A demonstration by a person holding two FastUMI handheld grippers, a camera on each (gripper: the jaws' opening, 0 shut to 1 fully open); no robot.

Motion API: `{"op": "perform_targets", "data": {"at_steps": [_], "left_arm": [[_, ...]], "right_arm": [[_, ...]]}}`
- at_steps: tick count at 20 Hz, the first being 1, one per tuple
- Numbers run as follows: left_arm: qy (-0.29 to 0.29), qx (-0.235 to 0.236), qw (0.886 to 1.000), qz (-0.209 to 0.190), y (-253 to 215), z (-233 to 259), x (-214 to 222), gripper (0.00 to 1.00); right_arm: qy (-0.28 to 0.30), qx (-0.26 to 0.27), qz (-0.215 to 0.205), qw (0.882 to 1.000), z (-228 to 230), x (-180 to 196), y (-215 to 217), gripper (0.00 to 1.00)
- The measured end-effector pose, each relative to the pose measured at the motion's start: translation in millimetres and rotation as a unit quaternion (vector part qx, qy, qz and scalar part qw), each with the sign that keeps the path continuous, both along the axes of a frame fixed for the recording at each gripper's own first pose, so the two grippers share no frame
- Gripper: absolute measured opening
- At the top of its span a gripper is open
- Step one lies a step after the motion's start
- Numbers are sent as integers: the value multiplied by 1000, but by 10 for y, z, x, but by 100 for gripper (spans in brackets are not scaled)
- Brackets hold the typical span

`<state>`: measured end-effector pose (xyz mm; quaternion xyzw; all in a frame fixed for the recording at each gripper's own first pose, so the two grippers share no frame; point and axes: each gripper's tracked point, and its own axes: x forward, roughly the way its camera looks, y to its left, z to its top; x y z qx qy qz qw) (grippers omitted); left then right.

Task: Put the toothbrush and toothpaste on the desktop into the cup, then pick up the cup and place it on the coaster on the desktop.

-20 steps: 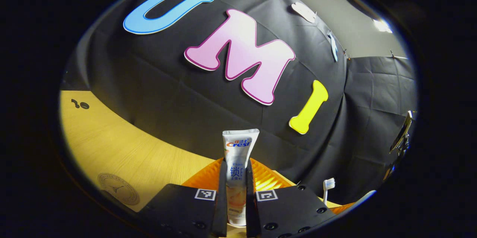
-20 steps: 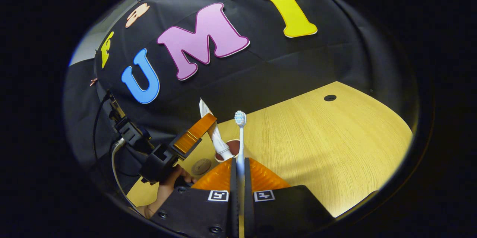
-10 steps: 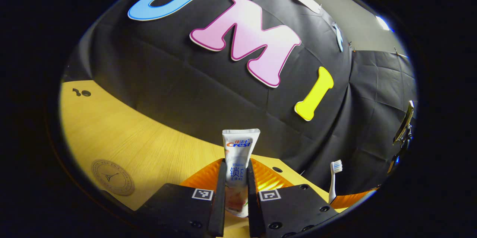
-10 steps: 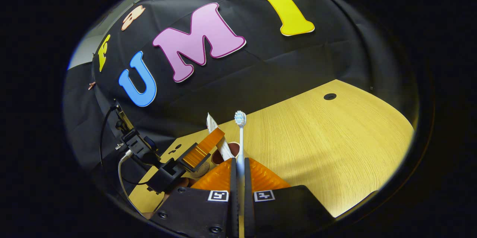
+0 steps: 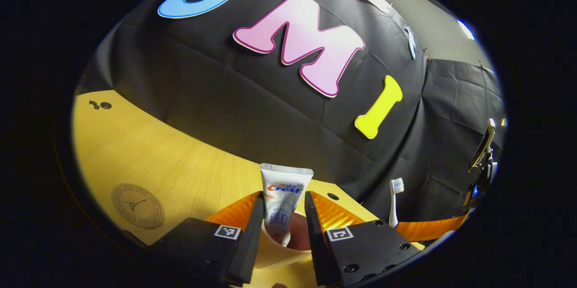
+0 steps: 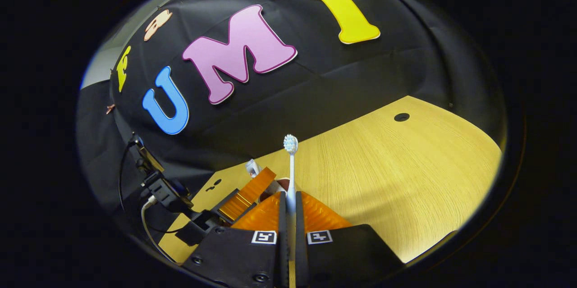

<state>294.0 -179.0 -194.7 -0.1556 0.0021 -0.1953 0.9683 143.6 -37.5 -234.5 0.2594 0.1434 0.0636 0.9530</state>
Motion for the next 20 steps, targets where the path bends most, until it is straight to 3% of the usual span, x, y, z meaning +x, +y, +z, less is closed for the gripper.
{"op": "perform_targets", "data": {"at_steps": [3, 4, 5, 8, 12, 16, 20], "left_arm": [[-21, 43, 999, 9, 47, 107, -81, 68], [-27, 59, 998, 12, 87, 143, -153, 79], [-32, 71, 997, 16, 138, 165, -216, 70], [-29, 94, 995, 32, 358, 140, -460, 72], [39, 86, 994, 49, 688, -150, -904, 72], [113, 71, 987, 88, 1161, -541, -1388, 72], [138, 85, 979, 127, 1557, -698, -1703, 72]], "right_arm": [[-13, 9, 0, 1000, 124, 90, 59, 10], [-19, 16, -1, 1000, 184, 130, 87, 10], [-24, 21, -1, 999, 222, 164, 103, 10], [-38, 33, -2, 999, 319, 317, 150, 10], [-65, 61, -10, 996, 514, 652, 170, 10], [-77, 50, -25, 995, 477, 930, 110, 10], [-72, 44, -31, 996, 334, 1048, 123, 10]]}}
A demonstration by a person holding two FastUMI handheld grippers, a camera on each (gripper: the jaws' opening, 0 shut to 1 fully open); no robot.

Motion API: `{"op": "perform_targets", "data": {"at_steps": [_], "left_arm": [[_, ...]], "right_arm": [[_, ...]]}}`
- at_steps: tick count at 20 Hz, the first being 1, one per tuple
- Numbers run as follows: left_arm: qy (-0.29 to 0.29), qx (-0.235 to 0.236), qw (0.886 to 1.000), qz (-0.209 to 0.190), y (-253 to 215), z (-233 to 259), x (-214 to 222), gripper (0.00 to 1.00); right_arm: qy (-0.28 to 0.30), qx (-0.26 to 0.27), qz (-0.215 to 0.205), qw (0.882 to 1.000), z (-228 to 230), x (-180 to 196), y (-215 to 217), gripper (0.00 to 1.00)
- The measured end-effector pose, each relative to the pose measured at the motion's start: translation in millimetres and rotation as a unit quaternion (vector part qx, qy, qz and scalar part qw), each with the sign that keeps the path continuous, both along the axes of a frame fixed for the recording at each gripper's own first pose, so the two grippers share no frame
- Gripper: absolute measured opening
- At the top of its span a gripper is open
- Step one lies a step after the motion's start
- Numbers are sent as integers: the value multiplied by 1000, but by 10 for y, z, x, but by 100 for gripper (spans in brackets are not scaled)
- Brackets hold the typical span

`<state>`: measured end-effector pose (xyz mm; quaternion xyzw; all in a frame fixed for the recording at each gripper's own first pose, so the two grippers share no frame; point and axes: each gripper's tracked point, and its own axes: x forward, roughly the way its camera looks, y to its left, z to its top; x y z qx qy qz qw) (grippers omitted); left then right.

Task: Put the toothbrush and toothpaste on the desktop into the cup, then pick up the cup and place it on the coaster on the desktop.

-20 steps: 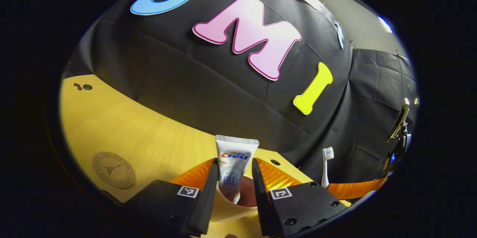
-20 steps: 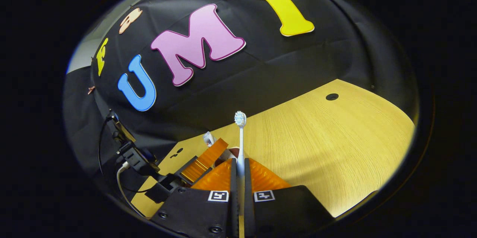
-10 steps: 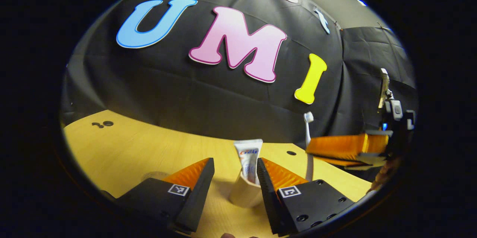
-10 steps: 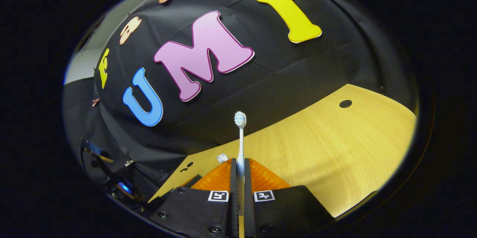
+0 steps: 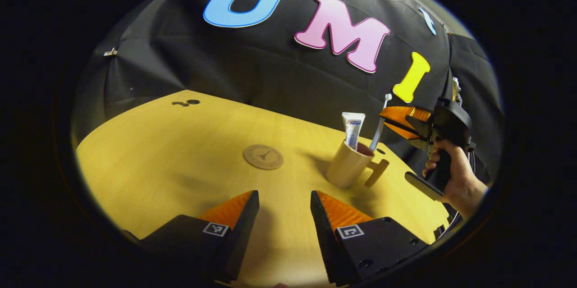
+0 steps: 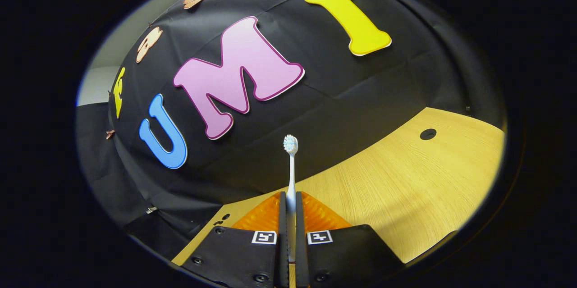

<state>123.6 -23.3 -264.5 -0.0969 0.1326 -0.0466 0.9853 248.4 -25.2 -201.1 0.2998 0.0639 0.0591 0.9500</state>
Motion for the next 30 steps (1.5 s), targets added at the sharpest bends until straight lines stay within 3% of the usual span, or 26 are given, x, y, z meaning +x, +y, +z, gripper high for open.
{"op": "perform_targets", "data": {"at_steps": [3, 15, 21, 22, 30], "left_arm": [[5, -1, 1000, 9, 136, 7, -169, 72], [7, -3, 1000, 8, 46, -33, -175, 72], [12, -5, 1000, 10, 47, -51, -166, 72], [12, -4, 1000, 10, 44, -55, -167, 72], [20, -6, 1000, 7, 23, -30, -147, 72]], "right_arm": [[6, -9, 6, 1000, -106, 31, 94, 10], [21, -56, -3, 998, -443, -27, 187, 10], [39, -65, 7, 997, -600, -120, 207, 18], [43, -65, 8, 997, -627, -148, 210, 23], [58, -104, 38, 992, -605, -464, 89, 24]]}}
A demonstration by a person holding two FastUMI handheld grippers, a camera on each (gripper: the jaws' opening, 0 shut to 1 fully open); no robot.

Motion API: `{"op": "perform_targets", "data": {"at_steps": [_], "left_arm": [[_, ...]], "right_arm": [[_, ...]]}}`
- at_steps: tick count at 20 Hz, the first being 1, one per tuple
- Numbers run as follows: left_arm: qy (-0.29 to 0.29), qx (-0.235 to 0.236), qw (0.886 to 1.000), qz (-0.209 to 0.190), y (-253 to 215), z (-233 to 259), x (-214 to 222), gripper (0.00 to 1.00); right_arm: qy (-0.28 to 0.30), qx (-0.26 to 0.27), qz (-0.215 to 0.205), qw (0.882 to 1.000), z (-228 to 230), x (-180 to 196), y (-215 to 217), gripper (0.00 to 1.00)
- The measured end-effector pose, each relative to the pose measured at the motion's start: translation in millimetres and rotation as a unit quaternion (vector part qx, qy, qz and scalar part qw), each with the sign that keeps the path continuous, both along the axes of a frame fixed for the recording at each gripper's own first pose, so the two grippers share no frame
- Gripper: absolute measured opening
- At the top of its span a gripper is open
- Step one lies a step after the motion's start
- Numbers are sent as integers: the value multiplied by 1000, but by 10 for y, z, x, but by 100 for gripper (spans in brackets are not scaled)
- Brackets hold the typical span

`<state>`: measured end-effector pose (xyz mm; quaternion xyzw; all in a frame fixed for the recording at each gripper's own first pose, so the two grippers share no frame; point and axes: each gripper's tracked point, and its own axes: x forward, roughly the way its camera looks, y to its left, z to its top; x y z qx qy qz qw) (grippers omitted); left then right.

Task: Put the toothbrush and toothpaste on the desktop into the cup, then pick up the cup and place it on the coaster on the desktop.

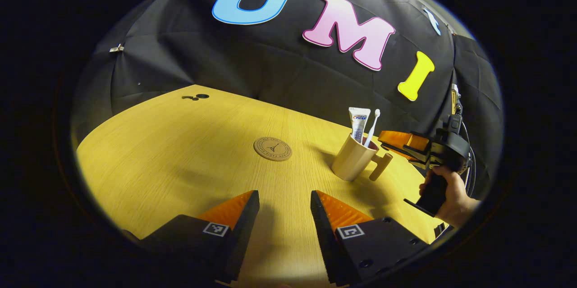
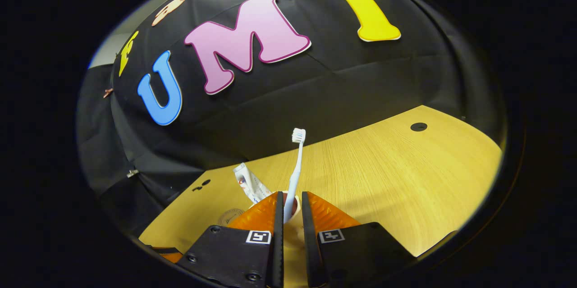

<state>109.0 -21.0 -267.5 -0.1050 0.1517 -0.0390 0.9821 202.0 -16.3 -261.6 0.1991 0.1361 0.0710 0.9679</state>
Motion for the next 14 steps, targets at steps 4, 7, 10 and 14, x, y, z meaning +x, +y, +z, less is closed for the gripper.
{"op": "perform_targets", "data": {"at_steps": [4, 7, 10, 14], "left_arm": [[9, 14, 1000, -10, -14, 107, -20, 72], [12, 21, 1000, -11, -1, 194, -65, 72], [19, 30, 999, -12, 20, 248, -133, 72], [23, 37, 999, -13, 42, 336, -228, 73]], "right_arm": [[47, -52, 37, 997, -9, -267, -113, 24], [96, -93, 85, 987, -69, -452, -80, 24], [151, -136, 130, 971, -246, -571, -65, 24], [228, -209, 198, 930, -521, -690, -110, 24]]}}
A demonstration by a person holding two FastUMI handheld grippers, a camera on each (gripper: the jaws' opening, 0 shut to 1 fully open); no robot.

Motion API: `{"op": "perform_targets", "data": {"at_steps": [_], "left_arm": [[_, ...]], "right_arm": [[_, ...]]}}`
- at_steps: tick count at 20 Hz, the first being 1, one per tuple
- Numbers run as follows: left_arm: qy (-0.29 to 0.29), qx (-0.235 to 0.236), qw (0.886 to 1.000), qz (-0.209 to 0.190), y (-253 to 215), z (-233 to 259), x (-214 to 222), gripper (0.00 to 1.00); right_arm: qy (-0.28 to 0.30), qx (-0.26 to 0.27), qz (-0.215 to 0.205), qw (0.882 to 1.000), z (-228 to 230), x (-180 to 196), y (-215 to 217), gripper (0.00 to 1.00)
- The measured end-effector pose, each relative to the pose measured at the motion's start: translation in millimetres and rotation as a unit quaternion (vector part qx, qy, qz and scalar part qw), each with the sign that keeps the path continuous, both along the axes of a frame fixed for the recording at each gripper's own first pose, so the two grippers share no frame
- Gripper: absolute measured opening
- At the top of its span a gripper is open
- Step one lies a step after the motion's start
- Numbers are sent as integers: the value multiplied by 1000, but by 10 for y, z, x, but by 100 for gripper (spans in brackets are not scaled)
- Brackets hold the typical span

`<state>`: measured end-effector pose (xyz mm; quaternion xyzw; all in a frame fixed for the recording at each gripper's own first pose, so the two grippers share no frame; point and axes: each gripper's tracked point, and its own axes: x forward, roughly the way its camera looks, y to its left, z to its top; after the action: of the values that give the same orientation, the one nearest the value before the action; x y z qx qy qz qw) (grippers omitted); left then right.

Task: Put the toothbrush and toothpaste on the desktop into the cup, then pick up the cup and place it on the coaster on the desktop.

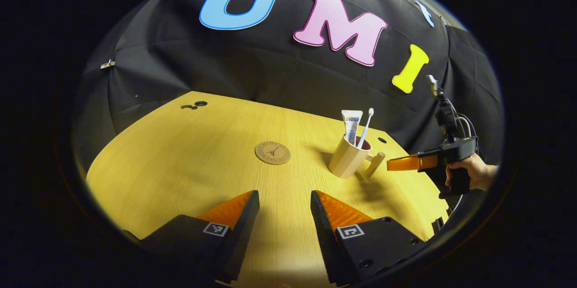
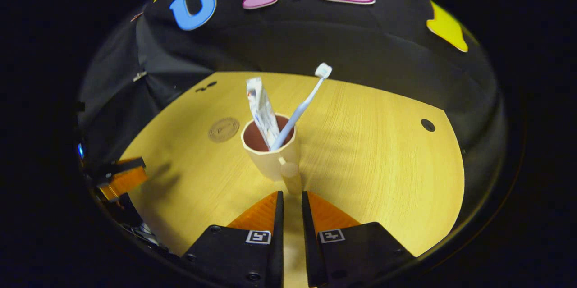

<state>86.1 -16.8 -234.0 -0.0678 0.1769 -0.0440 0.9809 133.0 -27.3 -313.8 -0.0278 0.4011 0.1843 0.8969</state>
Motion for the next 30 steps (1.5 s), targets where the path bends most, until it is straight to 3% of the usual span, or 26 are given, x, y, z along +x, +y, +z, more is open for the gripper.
{"op": "perform_targets", "data": {"at_steps": [9, 14, 25, 26, 27, 28, 29, 30], "left_arm": [[3, 8, 1000, 4, 54, 141, -115, 72], [6, 3, 1000, 13, 117, 181, -130, 72], [16, -5, 999, 30, 296, 118, -84, 72], [17, -6, 999, 32, 309, 111, -79, 72], [18, -6, 999, 33, 315, 111, -80, 72], [19, -7, 999, 35, 335, 87, -75, 72], [21, -8, 999, 36, 357, 75, -67, 72], [23, -8, 999, 37, 366, 63, -54, 72]], "right_arm": [[77, -76, 52, 993, -203, 221, 55, 23], [98, -102, 75, 987, -246, 346, 133, 36], [168, -157, 106, 967, -514, 540, 239, 34], [172, -162, 109, 966, -543, 540, 241, 39], [176, -164, 110, 964, -575, 538, 243, 35], [179, -168, 111, 963, -605, 538, 242, 44], [182, -173, 111, 962, -637, 541, 240, 35], [184, -176, 113, 960, -655, 542, 238, 35]]}}
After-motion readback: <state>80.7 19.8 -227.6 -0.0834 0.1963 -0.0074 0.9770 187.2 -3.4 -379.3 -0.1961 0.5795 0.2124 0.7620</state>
